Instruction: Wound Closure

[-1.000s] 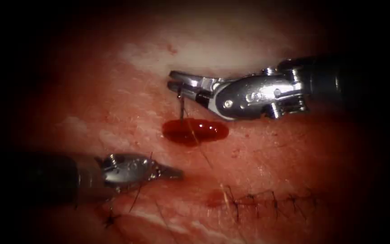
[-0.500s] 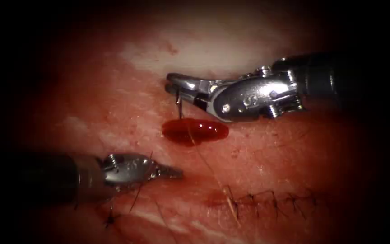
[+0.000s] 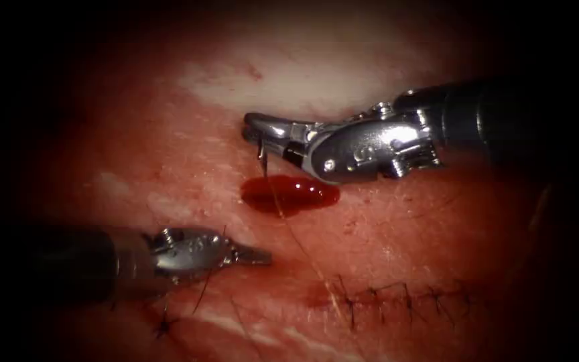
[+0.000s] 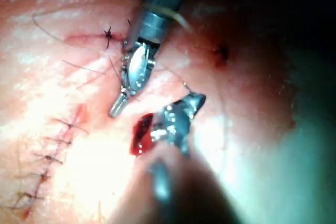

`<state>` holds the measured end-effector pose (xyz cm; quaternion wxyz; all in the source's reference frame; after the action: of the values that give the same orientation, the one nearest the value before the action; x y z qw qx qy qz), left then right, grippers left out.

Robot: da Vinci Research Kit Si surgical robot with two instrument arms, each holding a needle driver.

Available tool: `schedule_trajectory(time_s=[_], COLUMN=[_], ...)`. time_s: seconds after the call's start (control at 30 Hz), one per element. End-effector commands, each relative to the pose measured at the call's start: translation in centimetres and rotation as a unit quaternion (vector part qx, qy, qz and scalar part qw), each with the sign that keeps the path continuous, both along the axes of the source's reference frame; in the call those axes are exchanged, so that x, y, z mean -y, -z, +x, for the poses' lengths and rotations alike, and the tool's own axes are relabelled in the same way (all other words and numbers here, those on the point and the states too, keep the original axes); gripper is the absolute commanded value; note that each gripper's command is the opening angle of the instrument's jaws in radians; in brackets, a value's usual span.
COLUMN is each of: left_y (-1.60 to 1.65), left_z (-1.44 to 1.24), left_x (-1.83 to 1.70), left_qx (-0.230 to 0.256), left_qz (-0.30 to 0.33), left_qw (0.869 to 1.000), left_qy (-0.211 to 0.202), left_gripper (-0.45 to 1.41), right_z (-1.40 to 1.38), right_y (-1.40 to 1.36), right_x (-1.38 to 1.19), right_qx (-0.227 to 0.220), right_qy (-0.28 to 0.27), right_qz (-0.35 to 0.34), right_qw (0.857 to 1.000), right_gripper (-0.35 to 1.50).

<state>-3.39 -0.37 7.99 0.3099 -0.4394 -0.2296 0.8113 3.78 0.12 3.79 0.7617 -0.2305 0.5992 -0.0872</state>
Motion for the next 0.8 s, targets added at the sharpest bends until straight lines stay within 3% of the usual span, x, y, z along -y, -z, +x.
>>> schedule_trajectory(time_s=[0.03, 0.8], left_y=[-0.05, -0.02], left_z=[-0.05, -0.02], left_x=[0.06, 0.03], left_qx=[0.000, -0.001], left_qz=[0.001, 0.001], left_qw=[1.000, 1.000], left_qy=[-0.001, 0.001], left_gripper=[-0.32, -0.32], right_z=[0.08, 0.01], right_y=[-0.07, -0.47], right_x=[0.05, 0.18], right_qx=[-0.001, 0.030], right_qy=[0.002, 0.023], right_qz=[-0.003, -0.065], right_qw=[1.000, 0.997], right_gripper=[-0.35, -0.35])
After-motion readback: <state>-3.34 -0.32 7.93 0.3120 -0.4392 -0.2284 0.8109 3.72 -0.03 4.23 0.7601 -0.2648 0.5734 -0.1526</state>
